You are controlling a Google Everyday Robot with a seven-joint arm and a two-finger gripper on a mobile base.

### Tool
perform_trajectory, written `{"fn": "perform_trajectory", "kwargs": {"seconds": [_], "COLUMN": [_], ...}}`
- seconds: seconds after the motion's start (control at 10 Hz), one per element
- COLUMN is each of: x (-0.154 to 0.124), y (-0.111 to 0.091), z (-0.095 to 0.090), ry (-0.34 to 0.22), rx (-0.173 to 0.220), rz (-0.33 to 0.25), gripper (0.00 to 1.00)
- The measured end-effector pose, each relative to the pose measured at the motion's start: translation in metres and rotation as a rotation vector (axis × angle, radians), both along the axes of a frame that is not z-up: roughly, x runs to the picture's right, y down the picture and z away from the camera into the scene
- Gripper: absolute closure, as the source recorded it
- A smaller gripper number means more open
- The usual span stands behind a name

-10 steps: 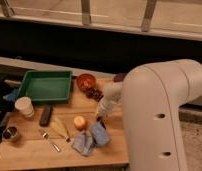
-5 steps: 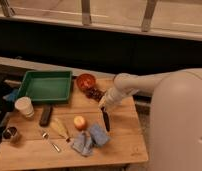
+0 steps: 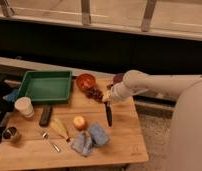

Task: Place brush in table surface

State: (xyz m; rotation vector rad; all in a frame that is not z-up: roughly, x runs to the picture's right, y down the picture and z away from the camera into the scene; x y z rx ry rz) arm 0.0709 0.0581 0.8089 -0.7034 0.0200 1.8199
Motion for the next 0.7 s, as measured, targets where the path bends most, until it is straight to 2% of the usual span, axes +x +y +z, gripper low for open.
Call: {"fn": "perform_trajectory", "kwargs": {"seconds": [0.3,0.5,0.7], "x": [0.003,0.006,0.004], "y": [0.004,0.025,0.054], "z": [0.004,0.021,0.037], "ry": [0.013,0.023,0.017], "rx": [-0.004,-0.055,-0.126], "rz": [-0.007,-0.009,0.001], "gripper": [1.0,1.0,1.0]}}
